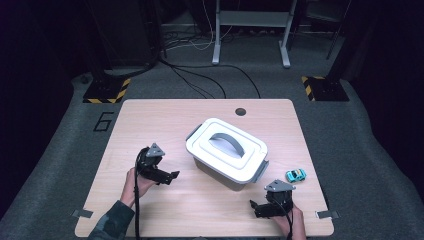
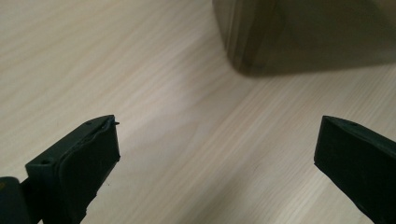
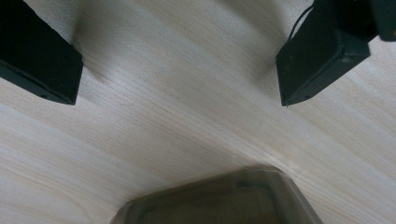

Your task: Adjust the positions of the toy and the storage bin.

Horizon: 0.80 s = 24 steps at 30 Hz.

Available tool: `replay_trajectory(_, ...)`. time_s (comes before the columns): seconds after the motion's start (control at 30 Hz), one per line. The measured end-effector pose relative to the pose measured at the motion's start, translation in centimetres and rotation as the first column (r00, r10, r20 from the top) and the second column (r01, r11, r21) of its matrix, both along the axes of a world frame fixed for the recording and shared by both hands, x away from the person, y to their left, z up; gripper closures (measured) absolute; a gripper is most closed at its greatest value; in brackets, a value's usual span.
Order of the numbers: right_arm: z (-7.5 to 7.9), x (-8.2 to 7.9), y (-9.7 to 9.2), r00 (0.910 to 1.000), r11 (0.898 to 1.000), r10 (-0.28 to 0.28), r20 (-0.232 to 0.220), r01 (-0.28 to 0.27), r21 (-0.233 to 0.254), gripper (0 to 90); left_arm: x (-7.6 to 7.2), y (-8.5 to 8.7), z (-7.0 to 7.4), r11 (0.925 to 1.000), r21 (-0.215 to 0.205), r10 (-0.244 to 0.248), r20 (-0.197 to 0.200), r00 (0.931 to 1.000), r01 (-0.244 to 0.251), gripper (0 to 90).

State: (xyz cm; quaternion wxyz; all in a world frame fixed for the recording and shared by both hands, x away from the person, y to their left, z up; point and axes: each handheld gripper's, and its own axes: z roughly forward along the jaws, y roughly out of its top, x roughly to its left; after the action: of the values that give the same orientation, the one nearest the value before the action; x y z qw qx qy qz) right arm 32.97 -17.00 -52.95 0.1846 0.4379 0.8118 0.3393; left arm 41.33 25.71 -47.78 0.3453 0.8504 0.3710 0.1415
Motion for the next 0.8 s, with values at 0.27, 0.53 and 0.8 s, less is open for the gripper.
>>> replay_trajectory(0.27,0.1,0.1,0.1,0.9998,1.0,-0.011,-0.019,0.011,-0.008,0.0,-0.8,0.5,-3.7,0.9991,0.0,0.043,-0.036,0.9985,-0.043,0.0)
replay_trajectory(0.53,0.6,0.1,-0.4,0.9994,1.0,-0.016,-0.029,0.016,0.002,0.0,-1.2,0.5,-5.0,0.9985,-0.007,0.054,0.014,0.9984,-0.054,0.0)
replay_trajectory(0.8,1.9,-0.5,-0.9,0.9992,1.0,-0.009,-0.039,0.01,0.013,0.0,-1.6,0.3,-5.2,0.9983,0.0,0.059,0.037,0.9976,-0.059,0.0)
